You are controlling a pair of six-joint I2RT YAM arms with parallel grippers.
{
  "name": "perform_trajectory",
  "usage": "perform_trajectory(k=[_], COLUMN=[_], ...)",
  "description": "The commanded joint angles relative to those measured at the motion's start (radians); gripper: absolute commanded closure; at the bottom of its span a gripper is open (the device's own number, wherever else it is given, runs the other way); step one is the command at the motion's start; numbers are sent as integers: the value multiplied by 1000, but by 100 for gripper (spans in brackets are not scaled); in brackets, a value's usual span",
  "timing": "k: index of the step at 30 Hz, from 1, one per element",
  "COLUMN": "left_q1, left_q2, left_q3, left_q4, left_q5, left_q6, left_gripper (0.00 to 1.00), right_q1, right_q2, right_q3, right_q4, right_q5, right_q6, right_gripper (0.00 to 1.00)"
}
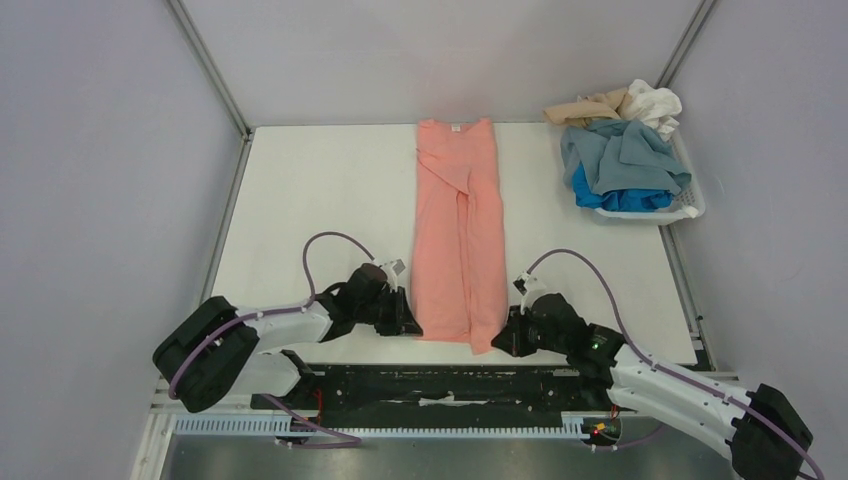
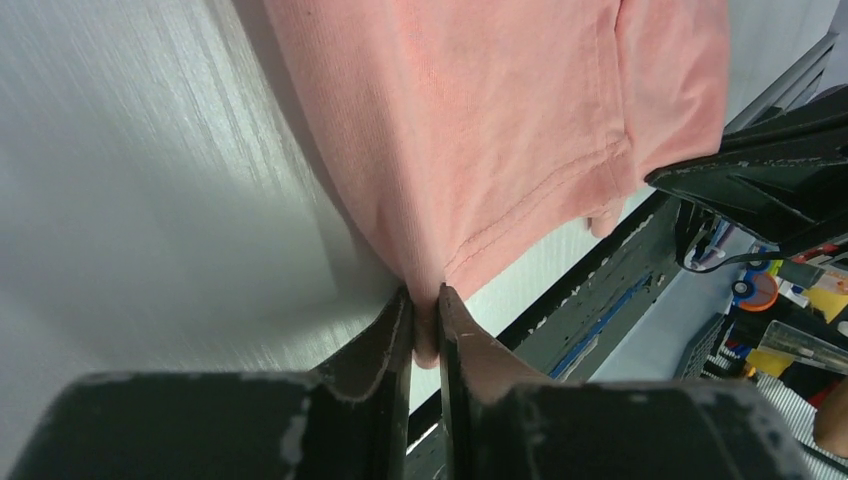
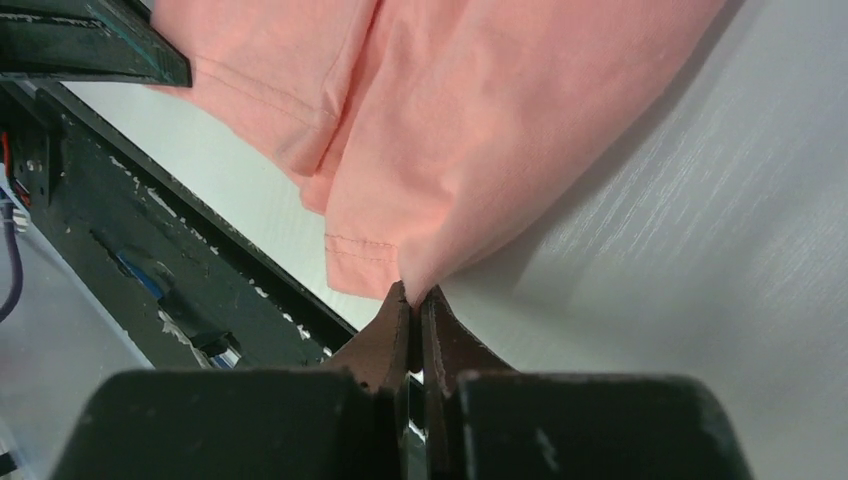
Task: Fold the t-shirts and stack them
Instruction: Grab the bottom of the folded rectangular tshirt with both arms, then fold the folded rectangular tshirt in 1/3 of the way
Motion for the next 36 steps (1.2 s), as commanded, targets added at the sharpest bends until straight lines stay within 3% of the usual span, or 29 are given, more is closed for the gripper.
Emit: perform_trajectory(k=[1, 3, 4, 11, 18, 22, 28, 36], left_q1=[-12, -11, -12, -9, 26, 100, 218, 319], left_q2=[-36, -60, -70, -51, 98, 163, 255, 478], left_q3=[25, 38, 56, 189, 359, 462, 537, 751], left_q4=[-102, -113, -125, -160, -137, -101, -38, 23], left_q5=[49, 36, 23, 5, 34, 25, 0, 129], left_q6=[53, 52, 53, 44, 27, 3, -32, -36], left_gripper=[81, 86, 97, 98, 98, 98, 98, 98], right_q1=[2, 2, 2, 3, 2, -12, -122, -303], right_q2=[-48, -63, -68, 3, 115, 214, 362, 550], right_q3=[-25, -28, -25, 62, 204, 286, 379, 461], right_q4=[95, 132, 151, 245, 251, 261, 357, 548], right_q5=[18, 28, 38, 119, 374, 469, 448, 205], right_q6=[33, 43, 43, 9, -47, -116, -182, -247], right_gripper=[100, 100, 100, 100, 100, 100, 100, 100])
